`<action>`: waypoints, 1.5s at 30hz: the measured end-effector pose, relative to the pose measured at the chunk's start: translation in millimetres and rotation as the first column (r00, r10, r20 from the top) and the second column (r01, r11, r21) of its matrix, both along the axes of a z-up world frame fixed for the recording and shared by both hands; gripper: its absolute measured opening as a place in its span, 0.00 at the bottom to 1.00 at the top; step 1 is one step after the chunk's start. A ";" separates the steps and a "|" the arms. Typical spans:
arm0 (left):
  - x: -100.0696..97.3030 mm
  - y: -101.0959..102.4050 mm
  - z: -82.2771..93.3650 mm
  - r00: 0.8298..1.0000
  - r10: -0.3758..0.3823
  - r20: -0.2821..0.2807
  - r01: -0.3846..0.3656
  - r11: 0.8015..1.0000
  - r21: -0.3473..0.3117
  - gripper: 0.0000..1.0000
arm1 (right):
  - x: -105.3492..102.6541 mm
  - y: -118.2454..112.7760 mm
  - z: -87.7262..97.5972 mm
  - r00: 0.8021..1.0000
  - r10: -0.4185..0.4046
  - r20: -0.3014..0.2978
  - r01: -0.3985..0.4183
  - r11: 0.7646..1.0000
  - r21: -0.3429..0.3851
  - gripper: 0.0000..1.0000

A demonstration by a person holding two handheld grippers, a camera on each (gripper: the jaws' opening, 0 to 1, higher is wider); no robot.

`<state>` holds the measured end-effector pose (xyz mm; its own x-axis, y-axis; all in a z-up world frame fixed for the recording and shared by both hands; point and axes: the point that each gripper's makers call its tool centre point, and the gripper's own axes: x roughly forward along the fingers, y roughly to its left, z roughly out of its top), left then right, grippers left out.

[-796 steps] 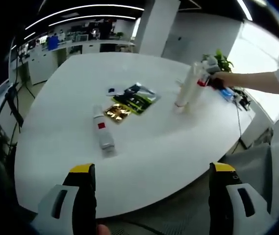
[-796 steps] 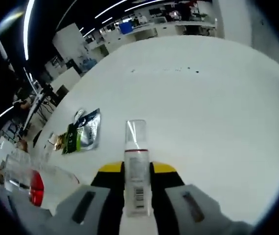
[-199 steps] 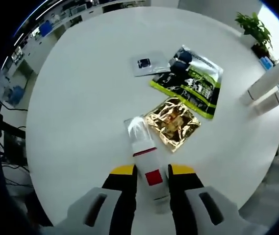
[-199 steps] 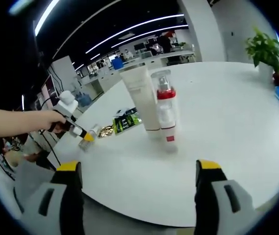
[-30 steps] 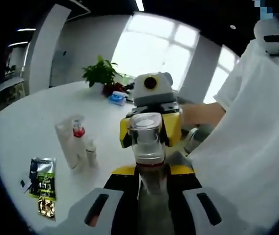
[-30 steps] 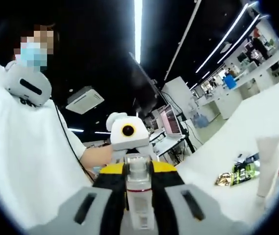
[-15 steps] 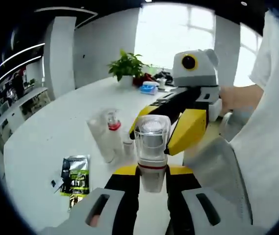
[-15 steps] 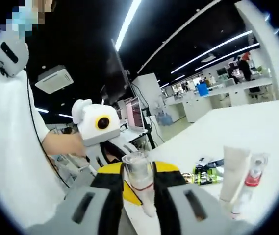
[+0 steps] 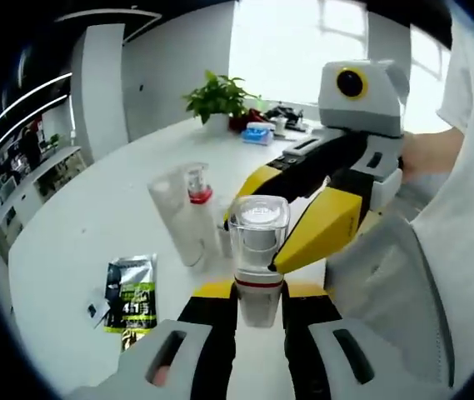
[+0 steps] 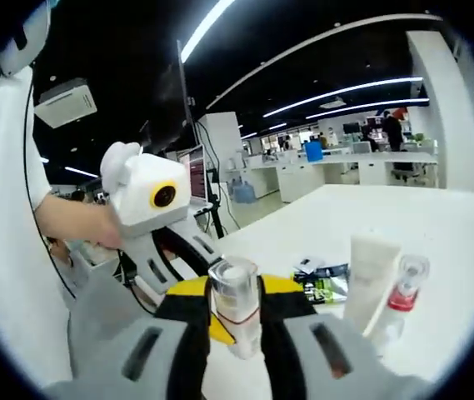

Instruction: Arrange the skincare products in the storage area until every visible bottle or jar stands upright without overlapping.

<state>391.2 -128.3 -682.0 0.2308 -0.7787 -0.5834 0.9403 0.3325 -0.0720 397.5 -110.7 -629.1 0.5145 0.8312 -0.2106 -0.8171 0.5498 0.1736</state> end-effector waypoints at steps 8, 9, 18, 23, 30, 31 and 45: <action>4.0 -3.0 -21.6 0.999 -0.036 0.005 0.036 0.999 0.016 0.17 | 3.1 -2.4 -22.6 0.997 -0.073 0.023 0.075 0.991 -0.111 0.21; 4.7 -3.4 -25.0 0.999 -0.046 0.014 0.046 0.999 0.021 0.17 | 3.2 -2.2 -24.7 0.997 -0.078 0.026 0.081 0.989 -0.123 0.21; 7.5 -6.5 -52.7 0.996 -0.087 0.013 0.086 0.995 0.041 0.17 | 8.1 -6.7 -52.0 0.992 -0.128 -0.012 0.124 0.978 -0.169 0.21; 7.1 -10.8 -66.5 0.996 -0.090 -0.004 0.090 0.995 0.039 0.17 | 9.3 -11.4 -69.4 0.988 -0.152 -0.038 0.142 0.969 -0.203 0.21; 11.8 -11.4 -84.8 0.997 -0.078 0.020 0.077 0.995 0.065 0.17 | 11.6 -14.4 -85.3 0.981 -0.190 -0.049 0.173 0.956 -0.235 0.21; 12.1 -11.4 -85.9 0.997 -0.075 0.018 0.074 0.995 0.062 0.17 | 11.9 -14.5 -86.3 0.980 -0.192 -0.051 0.175 0.955 -0.238 0.21; 15.1 -12.8 -93.5 0.997 -0.067 0.031 0.066 0.997 0.039 0.17 | 13.1 -13.8 -95.8 0.978 -0.200 -0.055 0.179 0.948 -0.262 0.22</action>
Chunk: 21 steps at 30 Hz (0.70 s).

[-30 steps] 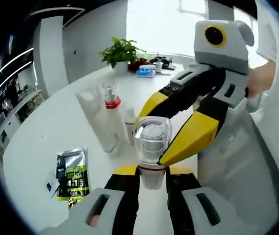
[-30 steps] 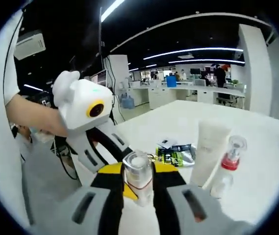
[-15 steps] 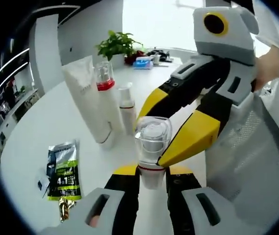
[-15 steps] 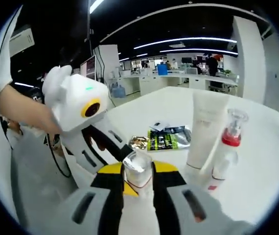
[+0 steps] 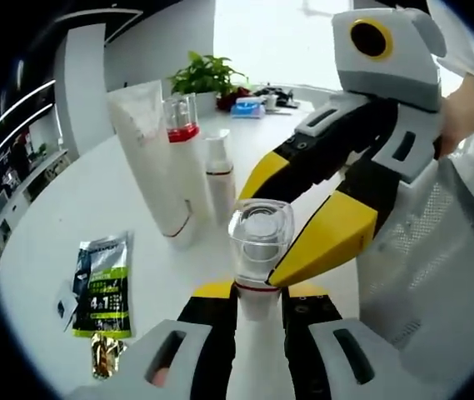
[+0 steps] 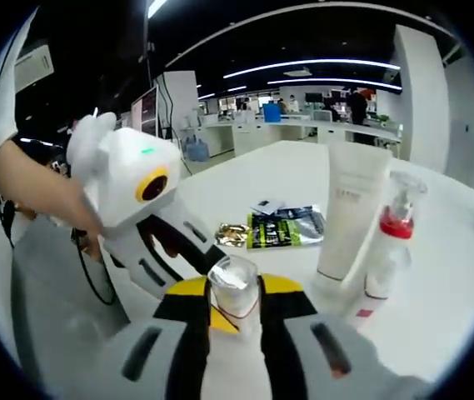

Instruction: Arrange the skincare products in the storage area until every visible bottle or jar stands upright without overlapping.

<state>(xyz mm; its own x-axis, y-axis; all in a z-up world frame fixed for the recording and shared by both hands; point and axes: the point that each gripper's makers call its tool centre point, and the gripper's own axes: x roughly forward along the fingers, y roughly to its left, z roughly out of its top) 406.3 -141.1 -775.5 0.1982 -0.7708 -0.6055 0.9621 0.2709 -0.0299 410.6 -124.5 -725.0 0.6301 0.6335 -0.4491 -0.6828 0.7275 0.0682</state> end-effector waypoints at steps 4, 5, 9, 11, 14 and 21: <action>1.0 -1.6 0.1 1.000 -0.007 0.001 0.007 1.000 -0.007 0.17 | 2.1 -1.0 -2.3 1.000 -0.005 -0.006 0.005 1.000 -0.007 0.22; 1.3 -2.0 0.1 1.000 -0.009 0.001 0.009 1.000 -0.009 0.17 | 2.7 -1.9 -4.8 1.000 -0.010 -0.018 0.010 1.000 -0.008 0.23; 4.0 -6.2 0.2 1.000 -0.016 0.007 0.016 1.000 -0.011 0.17 | 4.3 -4.8 -5.8 1.000 -0.014 -0.019 0.014 1.000 -0.010 0.24; 6.3 -9.8 0.5 1.000 -0.018 0.009 0.018 1.000 -0.012 0.17 | 5.6 -6.4 -3.7 1.000 -0.024 -0.019 0.024 1.000 0.005 0.26; 9.0 -15.5 0.3 1.000 -0.025 0.011 0.026 1.000 -0.015 0.17 | 7.6 -12.1 -3.7 0.998 -0.047 -0.030 0.048 0.999 0.014 0.29; 16.8 -28.3 0.6 0.999 -0.041 0.015 0.041 0.999 -0.022 0.17 | 6.0 -34.3 -4.1 0.995 -0.085 -0.050 0.086 0.996 0.019 0.42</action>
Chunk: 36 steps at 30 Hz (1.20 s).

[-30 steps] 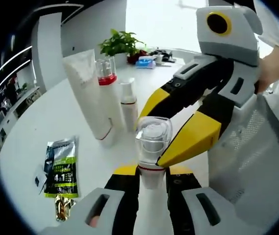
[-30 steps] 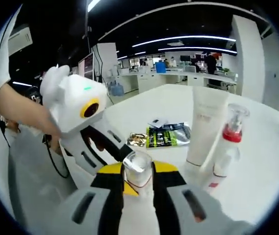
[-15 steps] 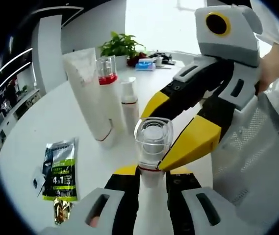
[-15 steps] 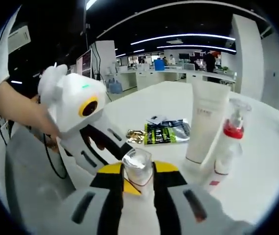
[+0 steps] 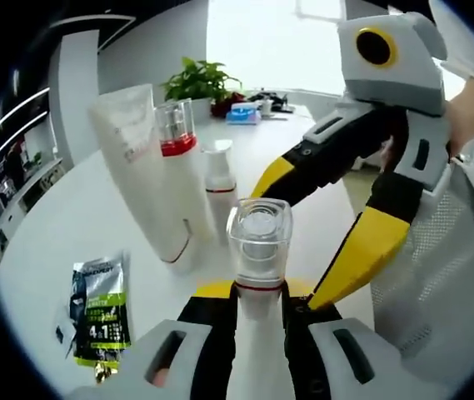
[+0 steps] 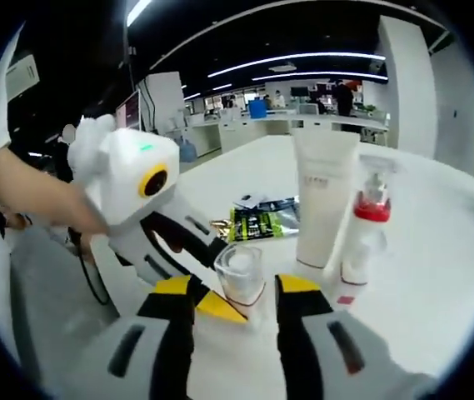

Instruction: Arrange the skincare products in the storage area until every visible bottle or jar stands upright without overlapping.

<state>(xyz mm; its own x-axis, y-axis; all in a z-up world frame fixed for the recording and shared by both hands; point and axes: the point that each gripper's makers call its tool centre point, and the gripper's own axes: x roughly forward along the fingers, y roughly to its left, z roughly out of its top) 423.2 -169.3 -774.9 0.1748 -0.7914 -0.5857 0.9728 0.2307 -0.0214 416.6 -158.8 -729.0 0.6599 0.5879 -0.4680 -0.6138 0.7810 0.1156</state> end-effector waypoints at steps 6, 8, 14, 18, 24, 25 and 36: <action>9.9 -9.6 0.2 1.000 0.001 0.000 -0.001 1.000 -0.007 0.17 | -2.4 -27.1 -3.6 0.998 -0.054 -0.029 0.054 0.999 -0.006 0.51; 11.6 -11.7 0.2 1.000 0.002 0.000 -0.002 1.000 -0.009 0.17 | -3.6 -34.8 -4.5 0.996 -0.077 -0.039 0.077 0.997 -0.007 0.57; 20.4 -19.8 0.5 1.000 0.007 0.003 -0.007 1.000 -0.013 0.17 | -9.2 -51.1 -7.5 0.991 -0.122 -0.061 0.121 0.993 -0.013 0.64; 26.3 -26.1 0.9 1.000 -0.004 0.009 0.004 1.000 -0.008 0.17 | -14.4 -57.3 -9.8 0.987 -0.140 -0.074 0.139 0.990 -0.014 0.67; 36.9 -33.2 0.7 1.000 -0.002 0.010 0.002 1.000 -0.009 0.17 | -18.0 -62.4 -12.6 0.982 -0.164 -0.088 0.164 0.986 -0.012 0.75; 38.4 -34.3 0.7 1.000 0.002 0.008 -0.002 1.000 -0.011 0.17 | -18.3 -63.1 -12.8 0.982 -0.166 -0.090 0.165 0.986 -0.011 0.76; 46.2 -46.4 2.6 1.000 -0.010 0.012 0.010 1.000 -0.011 0.17 | -17.7 -66.0 -15.1 0.978 -0.184 -0.099 0.185 0.983 -0.001 0.76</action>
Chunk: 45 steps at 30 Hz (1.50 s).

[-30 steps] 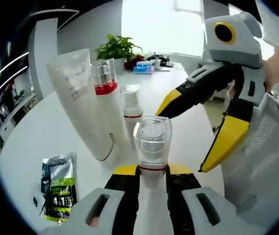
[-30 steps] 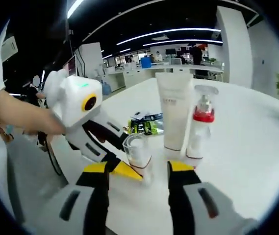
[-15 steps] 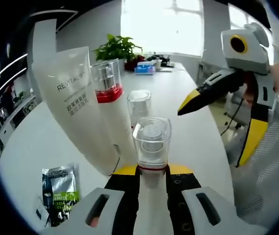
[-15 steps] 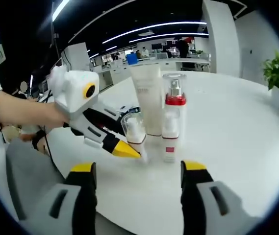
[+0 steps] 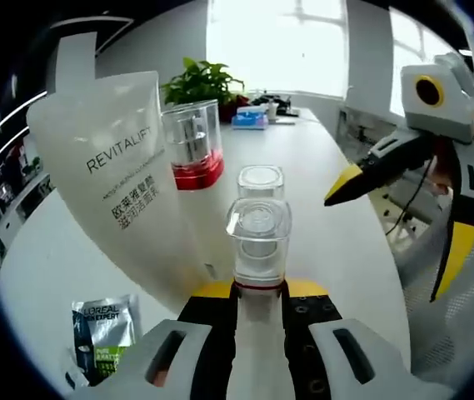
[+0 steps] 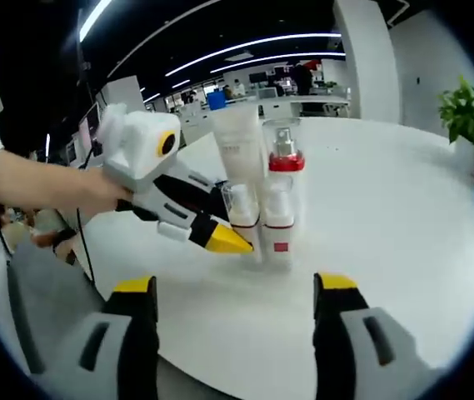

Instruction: Arrange the skincare products in the storage area until every visible bottle or jar stands upright without overlapping.

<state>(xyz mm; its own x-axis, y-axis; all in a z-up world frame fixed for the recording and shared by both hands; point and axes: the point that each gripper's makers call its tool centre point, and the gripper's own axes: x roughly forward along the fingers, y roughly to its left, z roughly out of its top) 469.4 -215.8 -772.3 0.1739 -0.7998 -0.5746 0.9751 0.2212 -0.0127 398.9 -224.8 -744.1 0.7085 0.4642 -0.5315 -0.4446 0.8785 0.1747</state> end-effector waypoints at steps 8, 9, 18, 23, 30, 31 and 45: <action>1.3 -4.1 0.1 1.000 -0.028 0.006 0.028 1.000 0.014 0.17 | -0.5 0.6 -0.6 1.000 0.000 -0.005 0.000 1.000 0.006 0.75; 1.3 -4.1 0.2 1.000 -0.029 0.006 0.029 0.999 0.014 0.17 | -0.6 0.6 -0.9 1.000 0.000 -0.006 0.000 1.000 0.006 0.76; 1.0 -3.3 -1.1 0.999 -0.036 0.009 0.036 0.999 0.024 0.17 | -0.9 1.2 -2.0 1.000 0.002 -0.010 -0.002 1.000 0.008 0.76; 0.4 -2.4 -1.3 0.999 -0.037 0.008 0.037 0.999 0.032 0.17 | -0.9 1.1 -1.4 1.000 0.002 -0.009 -0.002 1.000 0.007 0.76; -3.6 1.7 -1.6 0.999 -0.033 -0.001 0.033 0.999 0.037 0.22 | -1.7 3.5 -0.1 1.000 0.014 -0.009 -0.014 1.000 0.002 0.77; -4.3 2.3 -1.7 0.999 -0.033 -0.002 0.033 0.999 0.039 0.21 | -1.8 4.0 0.3 1.000 0.016 -0.008 -0.016 1.000 0.001 0.77; -13.8 18.5 1.6 1.000 -0.018 -0.004 0.018 0.998 0.067 0.31 | -5.7 4.7 9.1 1.000 0.020 0.008 -0.020 1.000 -0.012 0.79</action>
<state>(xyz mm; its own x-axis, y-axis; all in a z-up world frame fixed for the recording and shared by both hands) 455.5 -197.3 -770.7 0.1582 -0.7625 -0.6273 0.9789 0.2044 -0.0015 393.2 -220.1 -735.0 0.7033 0.4720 -0.5316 -0.4634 0.8715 0.1606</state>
